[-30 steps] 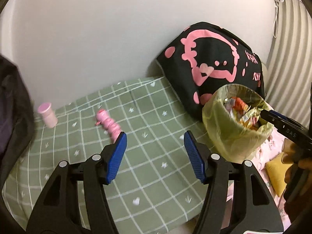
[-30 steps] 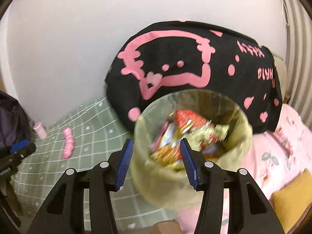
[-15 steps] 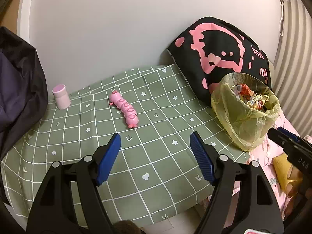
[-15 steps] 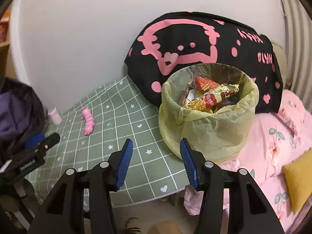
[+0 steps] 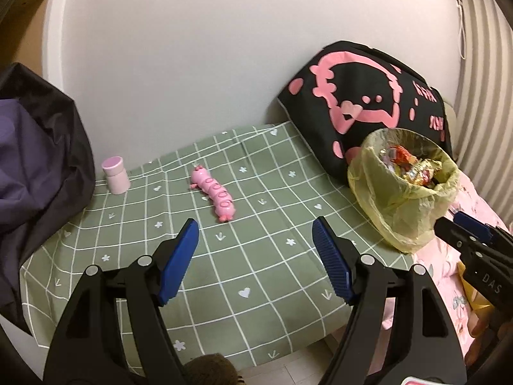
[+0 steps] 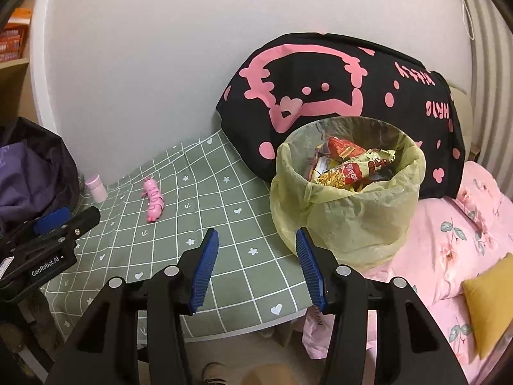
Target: Collect trash
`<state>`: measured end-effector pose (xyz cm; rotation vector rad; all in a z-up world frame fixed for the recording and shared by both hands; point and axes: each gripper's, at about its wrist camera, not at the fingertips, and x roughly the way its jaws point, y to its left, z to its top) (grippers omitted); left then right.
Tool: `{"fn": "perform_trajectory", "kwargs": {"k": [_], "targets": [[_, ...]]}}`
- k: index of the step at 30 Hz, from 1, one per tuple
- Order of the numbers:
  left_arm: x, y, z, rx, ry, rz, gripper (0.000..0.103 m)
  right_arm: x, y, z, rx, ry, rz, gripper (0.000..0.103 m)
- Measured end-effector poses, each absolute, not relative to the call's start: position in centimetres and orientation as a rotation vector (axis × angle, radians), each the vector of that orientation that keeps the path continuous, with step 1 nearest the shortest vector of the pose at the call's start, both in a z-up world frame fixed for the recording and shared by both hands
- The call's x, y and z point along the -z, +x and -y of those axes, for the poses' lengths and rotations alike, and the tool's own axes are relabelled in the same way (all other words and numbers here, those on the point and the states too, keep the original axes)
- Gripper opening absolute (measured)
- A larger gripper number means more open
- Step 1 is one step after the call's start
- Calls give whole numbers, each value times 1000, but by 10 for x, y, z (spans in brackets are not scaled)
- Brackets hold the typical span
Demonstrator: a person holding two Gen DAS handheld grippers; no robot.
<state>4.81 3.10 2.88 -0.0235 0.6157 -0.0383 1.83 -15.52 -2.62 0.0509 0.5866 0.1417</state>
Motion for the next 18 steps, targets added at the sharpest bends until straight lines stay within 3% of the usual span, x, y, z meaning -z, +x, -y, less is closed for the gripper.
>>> {"fn": "perform_trajectory", "kwargs": {"k": [18], "targets": [[-37,50,-22,81,-2,-596,70,26,14,153,-131,40,-571,48]]}}
